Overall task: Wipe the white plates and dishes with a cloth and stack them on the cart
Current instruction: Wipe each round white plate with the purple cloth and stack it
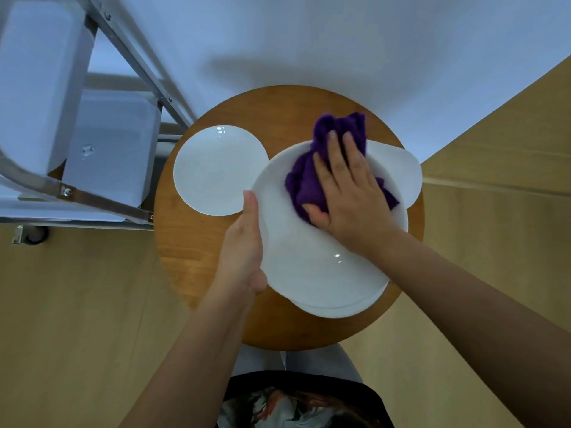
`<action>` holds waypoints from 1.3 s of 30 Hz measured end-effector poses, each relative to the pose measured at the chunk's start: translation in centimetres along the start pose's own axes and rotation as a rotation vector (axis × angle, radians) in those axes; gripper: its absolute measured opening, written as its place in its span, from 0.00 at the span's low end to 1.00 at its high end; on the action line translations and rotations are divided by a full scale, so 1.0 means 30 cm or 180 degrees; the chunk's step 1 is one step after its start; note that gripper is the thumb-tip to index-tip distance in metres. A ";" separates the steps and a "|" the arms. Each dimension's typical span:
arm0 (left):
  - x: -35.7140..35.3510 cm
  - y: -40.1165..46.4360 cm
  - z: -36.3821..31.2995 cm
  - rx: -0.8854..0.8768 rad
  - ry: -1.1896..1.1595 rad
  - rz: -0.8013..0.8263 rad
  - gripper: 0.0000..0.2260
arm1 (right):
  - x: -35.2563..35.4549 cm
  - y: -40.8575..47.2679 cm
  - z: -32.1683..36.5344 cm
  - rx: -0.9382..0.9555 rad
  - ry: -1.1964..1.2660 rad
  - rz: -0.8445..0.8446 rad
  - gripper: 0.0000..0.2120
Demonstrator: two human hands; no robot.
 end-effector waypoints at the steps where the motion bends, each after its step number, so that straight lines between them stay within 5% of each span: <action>1: 0.002 -0.002 -0.003 -0.0006 -0.0047 -0.0072 0.18 | 0.004 0.002 -0.022 -0.0183 0.0017 0.0014 0.31; 10: 0.004 0.000 -0.039 -0.0256 -0.0231 -0.0459 0.16 | -0.073 -0.218 -0.005 -0.1877 0.0506 0.0545 0.30; 14: -0.014 -0.001 -0.004 -0.0100 -0.0364 -0.0632 0.15 | -0.118 -0.261 0.128 -0.2172 0.1448 0.0691 0.33; 19: 0.020 0.005 0.007 0.0156 -0.0464 -0.0758 0.17 | -0.114 -0.245 0.191 -0.1135 0.1991 0.0807 0.35; 24: 0.052 -0.002 -0.020 0.0175 -0.0326 -0.0666 0.16 | -0.076 -0.271 0.160 0.0106 0.1194 0.0597 0.33; 30: 0.101 -0.031 -0.091 -0.0126 0.0147 -0.0747 0.15 | 0.029 -0.288 0.036 0.0798 0.1041 0.0003 0.24; 33: 0.086 -0.043 -0.094 -0.0219 0.0169 -0.0705 0.14 | 0.066 -0.255 -0.065 -0.0236 0.2153 0.0114 0.25; 36: 0.069 -0.047 -0.105 -0.0285 0.0066 -0.0574 0.15 | 0.084 -0.259 -0.153 -0.1750 0.3219 -0.0573 0.15; 39: 0.001 -0.064 -0.103 -0.0349 0.0184 -0.0324 0.15 | 0.064 -0.164 -0.087 -0.2067 0.3188 -0.0524 0.22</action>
Point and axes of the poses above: each hand's wrist, its own y-axis towards the middle knuckle, its own x-axis out of the back of the hand, z = x × y, the point moved 9 cm from there along y, towards the middle knuckle, and after that the axes turned 2 degrees about -y, right-handed, at the moved point
